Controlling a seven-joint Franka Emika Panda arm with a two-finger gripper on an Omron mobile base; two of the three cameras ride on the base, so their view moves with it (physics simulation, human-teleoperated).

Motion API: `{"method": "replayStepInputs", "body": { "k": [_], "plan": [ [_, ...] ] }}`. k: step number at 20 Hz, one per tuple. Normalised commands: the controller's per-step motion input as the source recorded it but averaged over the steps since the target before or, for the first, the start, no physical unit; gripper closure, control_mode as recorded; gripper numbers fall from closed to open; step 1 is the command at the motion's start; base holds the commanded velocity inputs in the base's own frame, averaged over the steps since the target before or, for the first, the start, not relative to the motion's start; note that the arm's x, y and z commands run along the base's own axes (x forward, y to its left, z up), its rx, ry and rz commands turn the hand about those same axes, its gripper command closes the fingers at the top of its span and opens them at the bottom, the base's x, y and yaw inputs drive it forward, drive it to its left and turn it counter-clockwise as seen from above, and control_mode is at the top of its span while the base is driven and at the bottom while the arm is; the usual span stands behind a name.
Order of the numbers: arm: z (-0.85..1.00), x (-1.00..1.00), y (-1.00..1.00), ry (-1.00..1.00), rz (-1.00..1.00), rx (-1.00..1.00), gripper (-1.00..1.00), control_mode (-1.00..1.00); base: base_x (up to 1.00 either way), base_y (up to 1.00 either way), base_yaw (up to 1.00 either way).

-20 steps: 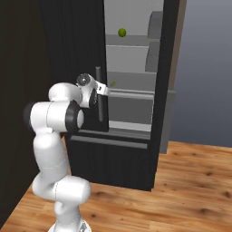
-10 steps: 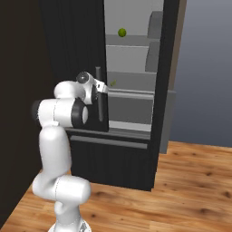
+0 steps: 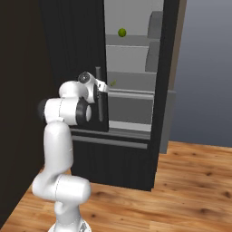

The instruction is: Take the lemon wedge from the fridge and place it on the plate with fish on the dining counter.

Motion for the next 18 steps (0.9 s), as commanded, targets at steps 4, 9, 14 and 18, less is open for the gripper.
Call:
{"method": "replayStepInputs", "body": {
  "k": [4,9,14,18],
  "plan": [
    [-0.2,0.28,0.0,0.0,0.0,0.0,-1.0,-1.0,0.0,0.0,0.0],
    [-0.08,0.26,0.0,0.0,0.0,0.0,-1.0,-1.0,0.0,0.0,0.0],
    [-0.02,0.28,0.0,0.0,0.0,0.0,-1.0,-1.0,0.0,0.0,0.0],
    [-0.01,0.34,0.0,0.0,0.0,0.0,-1.0,-1.0,0.0,0.0,0.0]
  ]
}}
